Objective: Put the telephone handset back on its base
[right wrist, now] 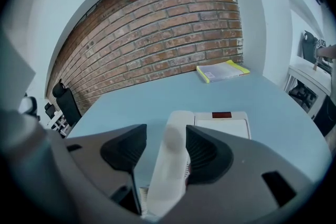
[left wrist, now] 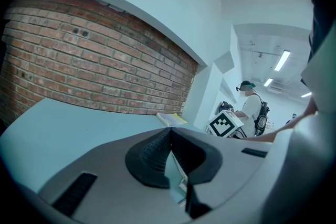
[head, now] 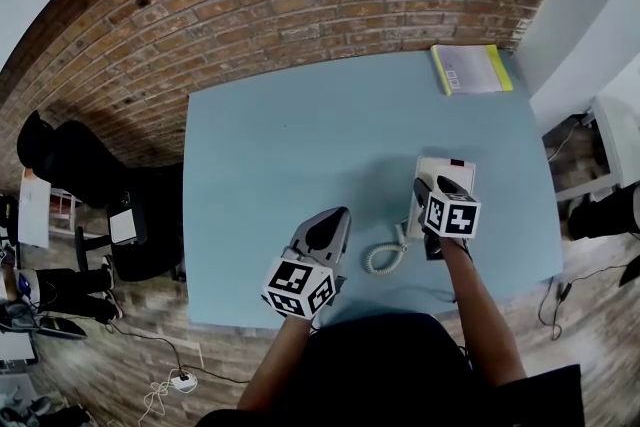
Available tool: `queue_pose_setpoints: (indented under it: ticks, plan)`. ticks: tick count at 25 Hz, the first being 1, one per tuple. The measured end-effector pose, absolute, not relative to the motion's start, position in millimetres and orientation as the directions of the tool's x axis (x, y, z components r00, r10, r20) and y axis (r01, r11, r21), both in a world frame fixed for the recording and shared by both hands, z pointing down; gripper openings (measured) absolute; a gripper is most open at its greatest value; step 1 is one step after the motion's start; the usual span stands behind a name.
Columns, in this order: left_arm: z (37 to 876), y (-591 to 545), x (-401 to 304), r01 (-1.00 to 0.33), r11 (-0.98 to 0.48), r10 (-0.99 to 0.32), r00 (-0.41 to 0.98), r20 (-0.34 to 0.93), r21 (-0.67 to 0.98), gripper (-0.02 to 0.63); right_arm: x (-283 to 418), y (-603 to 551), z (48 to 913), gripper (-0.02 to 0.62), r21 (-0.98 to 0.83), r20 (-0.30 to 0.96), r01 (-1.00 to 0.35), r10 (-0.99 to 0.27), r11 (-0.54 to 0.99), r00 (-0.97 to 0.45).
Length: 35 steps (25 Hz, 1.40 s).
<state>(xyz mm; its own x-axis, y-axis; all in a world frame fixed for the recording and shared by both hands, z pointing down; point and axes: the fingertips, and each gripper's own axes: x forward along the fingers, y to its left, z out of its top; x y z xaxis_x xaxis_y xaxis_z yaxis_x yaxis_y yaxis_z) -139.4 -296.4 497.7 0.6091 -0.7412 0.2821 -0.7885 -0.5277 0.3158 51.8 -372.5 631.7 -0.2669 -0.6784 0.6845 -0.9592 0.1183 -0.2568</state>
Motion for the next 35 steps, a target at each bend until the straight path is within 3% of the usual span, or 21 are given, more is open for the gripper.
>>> queue_pose_setpoints:
  ticks: [6, 21, 35]
  plan:
    - [489.6, -292.4, -140.1, -0.783, -0.538, -0.743, 0.615, 0.265, 0.31, 0.009, 48.3, -363.4, 621.9, 0.235, -0.253, 0.671, -0.957, -0.687, 0.143, -0.28]
    - [471.0, -271.0, -141.2, -0.776, -0.563, -0.748, 0.625, 0.225, 0.285, 0.009, 31.4, -335.7, 559.9, 0.045, -0.216, 0.56, -0.947, -0.765, 0.237, -0.319]
    - [465.2, -251.9, -175.7, -0.773, -0.575, -0.746, 0.63, 0.216, 0.268, 0.009, -11.6, -307.2, 511.5, 0.013, -0.223, 0.428, -0.931, -0.828, 0.29, -0.361]
